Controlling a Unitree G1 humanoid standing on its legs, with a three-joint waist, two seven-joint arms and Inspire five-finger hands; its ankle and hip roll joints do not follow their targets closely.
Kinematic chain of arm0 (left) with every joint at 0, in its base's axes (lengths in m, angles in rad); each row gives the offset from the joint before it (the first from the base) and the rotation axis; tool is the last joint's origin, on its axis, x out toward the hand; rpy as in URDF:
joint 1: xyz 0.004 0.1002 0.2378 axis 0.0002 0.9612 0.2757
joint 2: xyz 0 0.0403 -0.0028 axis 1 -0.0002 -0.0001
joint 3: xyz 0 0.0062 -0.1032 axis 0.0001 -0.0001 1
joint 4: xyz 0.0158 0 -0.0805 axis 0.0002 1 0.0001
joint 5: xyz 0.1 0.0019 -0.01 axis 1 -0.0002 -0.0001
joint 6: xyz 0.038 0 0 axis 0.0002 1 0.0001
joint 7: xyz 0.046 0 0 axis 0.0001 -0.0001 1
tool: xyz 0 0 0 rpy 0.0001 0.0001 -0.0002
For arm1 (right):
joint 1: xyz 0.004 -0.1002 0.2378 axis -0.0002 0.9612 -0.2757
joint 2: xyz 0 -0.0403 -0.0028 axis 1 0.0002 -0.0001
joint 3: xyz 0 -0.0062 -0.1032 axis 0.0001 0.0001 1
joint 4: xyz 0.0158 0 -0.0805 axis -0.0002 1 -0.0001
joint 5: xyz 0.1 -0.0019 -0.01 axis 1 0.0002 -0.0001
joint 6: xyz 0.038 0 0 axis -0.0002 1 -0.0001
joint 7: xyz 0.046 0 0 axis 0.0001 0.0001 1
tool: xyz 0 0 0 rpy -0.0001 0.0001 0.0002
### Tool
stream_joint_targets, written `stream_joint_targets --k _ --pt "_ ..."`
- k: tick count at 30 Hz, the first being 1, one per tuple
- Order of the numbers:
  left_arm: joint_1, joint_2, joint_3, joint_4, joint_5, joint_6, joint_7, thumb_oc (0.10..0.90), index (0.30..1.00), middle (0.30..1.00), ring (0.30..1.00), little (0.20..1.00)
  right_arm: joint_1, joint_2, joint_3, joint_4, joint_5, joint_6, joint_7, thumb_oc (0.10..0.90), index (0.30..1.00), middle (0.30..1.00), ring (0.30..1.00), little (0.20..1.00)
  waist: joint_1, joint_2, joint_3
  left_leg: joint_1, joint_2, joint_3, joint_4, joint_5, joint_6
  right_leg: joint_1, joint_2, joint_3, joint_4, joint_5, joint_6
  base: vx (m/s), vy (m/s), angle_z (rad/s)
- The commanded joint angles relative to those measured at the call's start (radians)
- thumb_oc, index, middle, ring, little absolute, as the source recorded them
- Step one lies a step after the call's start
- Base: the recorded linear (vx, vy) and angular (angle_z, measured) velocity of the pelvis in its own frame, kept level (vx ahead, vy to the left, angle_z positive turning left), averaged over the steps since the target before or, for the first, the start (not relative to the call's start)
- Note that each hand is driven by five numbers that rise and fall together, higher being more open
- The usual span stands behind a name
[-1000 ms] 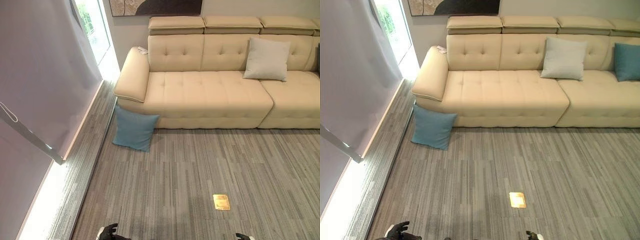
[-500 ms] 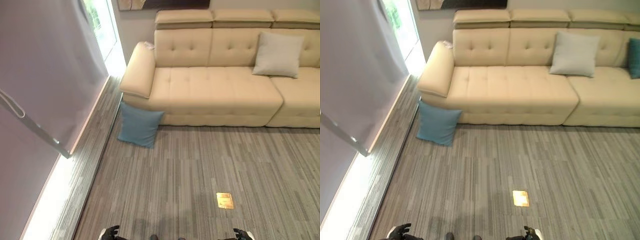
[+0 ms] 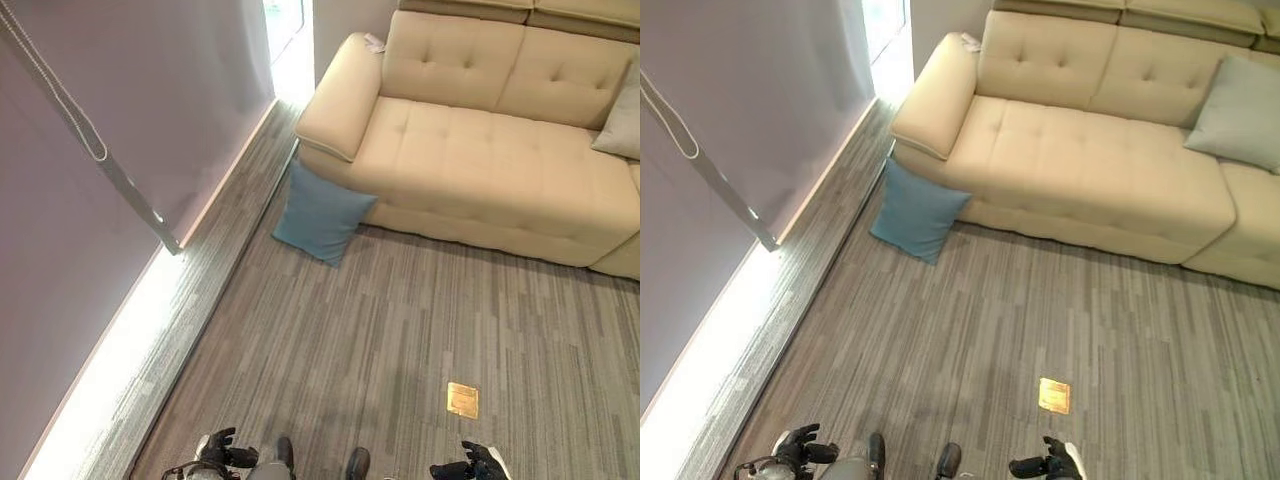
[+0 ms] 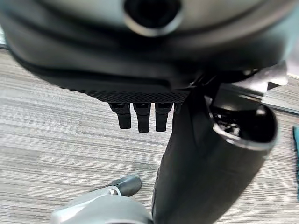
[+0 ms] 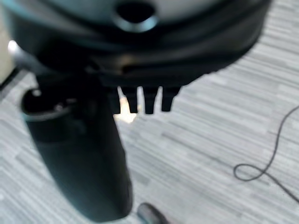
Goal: Pick up all the scattered cushions and arrange them neatly on the sofa.
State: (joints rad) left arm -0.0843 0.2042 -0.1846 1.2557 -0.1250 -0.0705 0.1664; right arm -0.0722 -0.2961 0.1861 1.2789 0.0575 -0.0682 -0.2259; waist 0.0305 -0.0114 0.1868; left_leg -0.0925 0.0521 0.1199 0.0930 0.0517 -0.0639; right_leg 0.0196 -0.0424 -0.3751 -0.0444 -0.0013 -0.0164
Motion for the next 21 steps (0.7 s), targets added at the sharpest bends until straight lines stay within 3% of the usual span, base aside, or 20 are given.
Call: stream_joint_targets --k 1,3,7,8,11,12,14,15,17,19,21 --pt "0.002 0.007 0.019 0.025 0.018 -0.013 0.009 0.8 0.9 0.9 0.9 0.9 -0.01 -0.018 0.012 -0.036 -0.011 -0.006 -0.03 0.8 0.9 0.9 0.9 0.9 -0.001 -0.037 -0.038 -0.031 0.012 0.071 0.074 -0.123 0.013 0.058 -0.042 0.005 -0.022 -0.077 0.082 0.32 0.258 0.24" --pt "0.009 0.012 0.025 0.029 0.018 -0.012 0.007 0.8 0.9 0.9 0.9 0.9 -0.011 -0.007 0.021 -0.037 -0.022 -0.005 -0.03 0.8 0.9 0.9 0.9 0.9 0.007 -0.044 -0.042 -0.011 -0.001 0.062 0.048 -0.127 0.024 0.062 -0.05 0.002 0.006 -0.089 0.089 0.24 0.211 0.37" --pt "0.013 0.028 0.036 0.026 0.018 -0.01 0.002 0.8 0.9 0.9 0.9 0.9 -0.021 0.006 0.039 -0.05 -0.046 0.005 -0.018 0.8 0.9 0.9 0.9 0.9 0.029 -0.046 -0.034 0.013 -0.03 0.045 0.012 -0.145 0.065 -0.003 -0.095 0.019 0.178 -0.109 0.117 0.09 0.198 0.12" --pt "0.009 0.035 0.039 0.023 0.015 -0.01 0.007 0.8 0.9 0.9 0.9 0.9 -0.029 0.011 0.049 -0.055 -0.06 0.01 -0.015 0.8 0.9 0.9 0.9 0.9 0.033 -0.04 -0.02 0.027 -0.042 0.034 0.009 -0.159 0.09 -0.061 -0.133 0.026 0.313 -0.081 0.142 0.1 0.275 0.04" --pt "0.003 0.043 0.042 0.015 0.005 -0.016 0.005 0.8 0.9 0.9 0.9 0.9 -0.037 0.016 0.062 -0.06 -0.073 0.012 -0.013 0.8 0.9 0.9 0.9 0.9 0.037 -0.034 -0.003 0.044 -0.052 0.017 0.007 -0.168 0.114 -0.135 -0.151 0.052 0.449 -0.04 0.168 0.13 0.179 -0.05" --pt "0.001 0.046 0.039 0.01 0.004 -0.018 0.007 0.8 0.9 0.9 0.9 0.9 -0.036 0.02 0.067 -0.065 -0.072 0.01 -0.007 0.8 0.9 0.9 0.9 0.9 0.026 -0.032 -0.001 0.071 -0.059 -0.016 -0.011 -0.169 0.117 -0.172 -0.105 0.107 0.469 -0.051 0.155 0.17 0.081 0.05" --pt "0.0 0.045 0.039 0.01 0.004 -0.018 0.007 0.8 0.9 0.9 0.9 0.9 -0.036 0.019 0.067 -0.065 -0.072 0.01 -0.007 0.8 0.9 0.9 0.9 0.9 0.026 -0.031 -0.005 0.067 -0.058 -0.017 -0.012 -0.166 0.116 -0.174 -0.103 0.105 0.464 -0.047 0.154 0.13 0.026 0.18" --pt "-0.01 0.048 0.034 0.002 0.007 -0.02 0.01 0.8 0.9 0.9 0.9 0.9 -0.037 0.02 0.073 -0.07 -0.068 0.009 -0.003 0.8 0.9 0.9 0.9 0.9 0.011 -0.036 -0.005 0.091 -0.072 -0.056 -0.033 -0.168 0.113 -0.194 -0.036 0.168 0.398 -0.077 0.145 0.22 -0.003 0.35" --pt "-0.02 0.044 0.03 0.011 0.009 -0.02 0.015 0.8 0.9 0.9 0.9 0.9 -0.038 0.014 0.082 -0.066 -0.066 0.012 -0.002 0.8 0.9 0.9 0.9 0.9 -0.013 -0.05 -0.003 0.118 -0.101 -0.111 -0.052 -0.178 0.113 -0.231 0.019 0.245 0.278 -0.059 0.129 0.32 -0.022 0.37" --pt "-0.029 0.041 0.026 0.02 0.014 -0.02 0.013 0.8 0.9 0.9 0.9 0.9 -0.033 0.009 0.082 -0.067 -0.062 0.011 0.001 0.8 0.9 0.9 0.9 0.9 -0.029 -0.059 -0.008 0.134 -0.124 -0.157 -0.052 -0.186 0.109 -0.242 0.044 0.298 0.225 -0.037 0.131 0.25 -0.04 0.76" --pt "-0.027 0.039 0.028 0.023 0.017 -0.023 0.014 0.8 0.9 0.9 0.9 0.9 -0.028 0.008 0.081 -0.065 -0.062 0.011 0.001 0.8 0.9 0.9 0.9 0.9 -0.032 -0.059 -0.008 0.142 -0.128 -0.166 -0.049 -0.195 0.107 -0.23 0.044 0.297 0.211 -0.035 0.131 0.17 -0.053 1.01"
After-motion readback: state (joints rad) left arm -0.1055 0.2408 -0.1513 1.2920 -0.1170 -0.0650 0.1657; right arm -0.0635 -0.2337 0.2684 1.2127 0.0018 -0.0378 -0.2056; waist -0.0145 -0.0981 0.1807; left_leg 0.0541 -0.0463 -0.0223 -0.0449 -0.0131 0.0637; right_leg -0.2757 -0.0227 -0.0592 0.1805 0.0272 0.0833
